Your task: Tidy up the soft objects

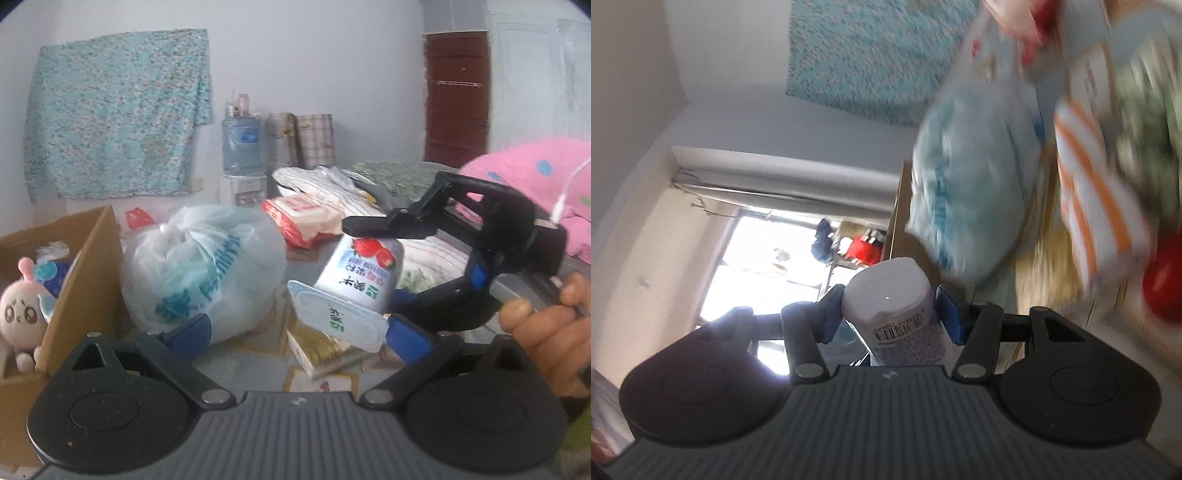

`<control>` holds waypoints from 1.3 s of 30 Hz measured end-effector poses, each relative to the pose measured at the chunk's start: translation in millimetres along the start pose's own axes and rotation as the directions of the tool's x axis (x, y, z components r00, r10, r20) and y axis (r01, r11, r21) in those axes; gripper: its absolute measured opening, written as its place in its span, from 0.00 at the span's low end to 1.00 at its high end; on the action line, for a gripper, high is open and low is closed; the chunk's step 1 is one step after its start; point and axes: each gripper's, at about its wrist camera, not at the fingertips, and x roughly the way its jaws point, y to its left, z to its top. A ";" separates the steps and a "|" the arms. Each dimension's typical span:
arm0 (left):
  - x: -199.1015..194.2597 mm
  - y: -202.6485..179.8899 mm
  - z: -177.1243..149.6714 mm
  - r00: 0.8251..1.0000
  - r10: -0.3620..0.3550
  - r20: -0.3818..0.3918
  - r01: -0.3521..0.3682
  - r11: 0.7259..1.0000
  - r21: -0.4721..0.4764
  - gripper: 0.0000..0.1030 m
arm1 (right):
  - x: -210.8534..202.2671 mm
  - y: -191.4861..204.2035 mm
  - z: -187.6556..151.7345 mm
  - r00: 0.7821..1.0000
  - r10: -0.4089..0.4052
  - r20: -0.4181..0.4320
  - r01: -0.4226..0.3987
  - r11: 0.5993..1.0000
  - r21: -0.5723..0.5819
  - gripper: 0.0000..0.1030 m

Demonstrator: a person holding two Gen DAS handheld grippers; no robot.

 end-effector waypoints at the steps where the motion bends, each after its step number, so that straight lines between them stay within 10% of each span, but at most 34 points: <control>1: -2.7 1.9 -3.7 1.000 -0.019 -0.003 0.019 1.000 -0.004 0.98 | 2.2 -2.9 -4.9 1.000 0.007 -0.014 -0.006 1.000 0.023 0.51; 9: -24.7 12.2 -27.1 0.992 -0.115 0.049 0.117 0.993 -0.027 0.95 | 16.4 -17.9 -37.7 0.989 0.098 -0.110 -0.076 0.979 0.188 0.51; 19: -30.0 35.0 -42.2 0.992 -0.121 0.036 0.125 0.987 -0.102 0.62 | 39.5 -33.2 -52.7 0.977 0.163 -0.141 -0.111 0.942 0.316 0.51; 27: -24.2 49.2 -48.3 0.996 -0.083 -0.022 0.078 0.983 -0.166 0.61 | 67.0 -52.3 -53.7 0.978 0.137 -0.159 -0.063 0.913 0.403 0.54; 31: -12.8 56.3 -49.3 0.995 -0.045 -0.092 0.028 0.983 -0.184 0.61 | 75.4 -69.5 -52.5 0.983 0.115 -0.145 -0.035 0.884 0.466 0.78; 35: 1.6 66.1 -48.5 0.986 -0.031 -0.161 -0.005 0.976 -0.219 0.61 | 76.4 -80.4 -52.5 0.986 0.119 -0.119 -0.042 0.859 0.510 0.78; 39: 11.1 70.0 -47.8 0.980 -0.049 -0.195 -0.002 0.968 -0.252 0.60 | 72.2 -68.8 -50.3 0.991 0.057 -0.124 0.002 0.902 0.432 0.79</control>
